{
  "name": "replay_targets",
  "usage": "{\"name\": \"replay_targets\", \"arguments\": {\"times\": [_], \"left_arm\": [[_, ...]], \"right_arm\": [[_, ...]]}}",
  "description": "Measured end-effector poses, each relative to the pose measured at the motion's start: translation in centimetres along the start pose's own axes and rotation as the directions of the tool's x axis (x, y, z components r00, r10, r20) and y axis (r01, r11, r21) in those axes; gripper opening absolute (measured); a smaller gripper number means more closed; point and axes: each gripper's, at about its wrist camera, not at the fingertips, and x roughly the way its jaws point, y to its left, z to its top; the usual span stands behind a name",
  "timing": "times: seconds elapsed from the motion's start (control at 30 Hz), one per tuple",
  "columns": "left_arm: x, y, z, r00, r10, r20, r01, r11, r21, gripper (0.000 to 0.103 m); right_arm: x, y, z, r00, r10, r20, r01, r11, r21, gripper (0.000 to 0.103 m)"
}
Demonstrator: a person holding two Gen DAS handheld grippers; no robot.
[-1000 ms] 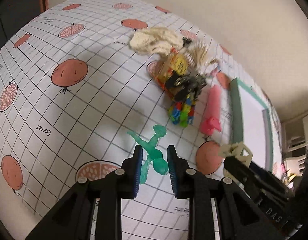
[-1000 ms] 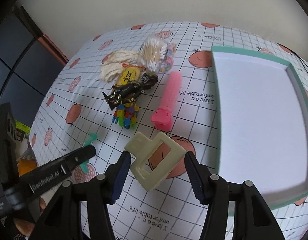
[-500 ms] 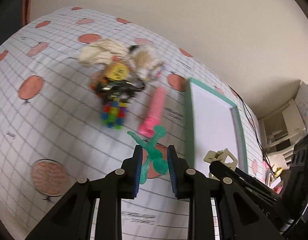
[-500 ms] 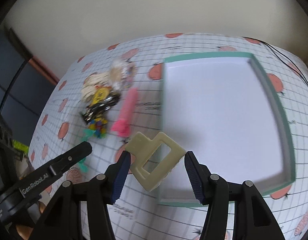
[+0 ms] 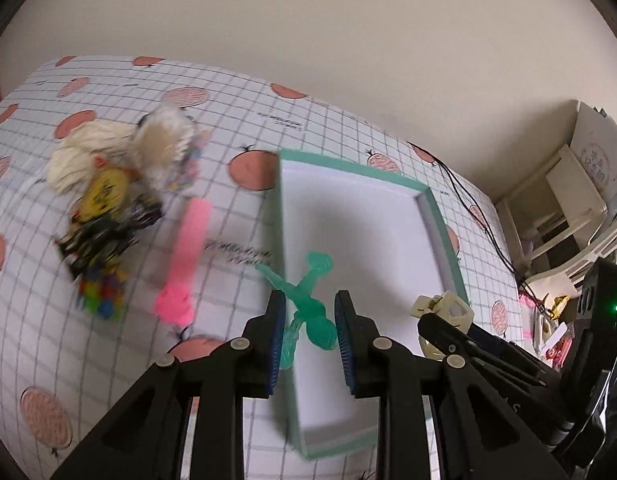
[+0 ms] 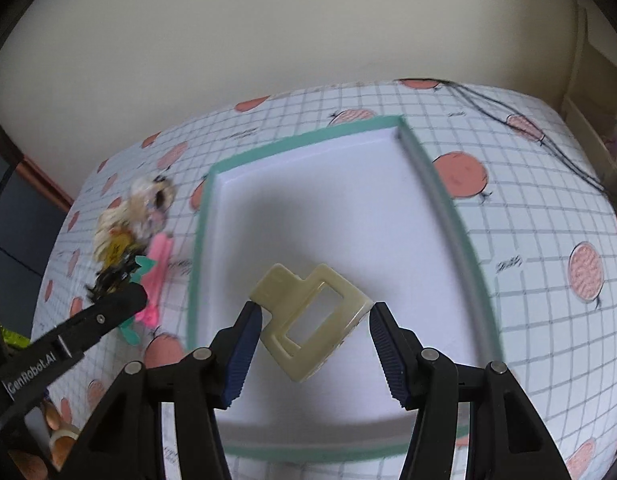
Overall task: Organize objects
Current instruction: 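Carry both held toys over the teal tray and open both grippers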
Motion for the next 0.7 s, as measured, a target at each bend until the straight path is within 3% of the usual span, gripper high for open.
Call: {"name": "replay_targets", "arguments": {"times": [0.27, 0.7], "left_arm": [[4.5, -2.1, 3.4, 1.0, -0.003, -0.005, 0.003, 0.998, 0.06, 0.026], [11.9, -3.3, 6.7, 0.998, 0.062, -0.028, -0.058, 0.992, 0.116, 0.026]], "right_arm": [[2.8, -1.6, 2.9, 1.0, -0.013, -0.001, 0.013, 1.0, 0.019, 0.059], [7.4, -2.3, 7.9, 0.997, -0.071, -0.024, 0.071, 0.997, -0.019, 0.059]]}}
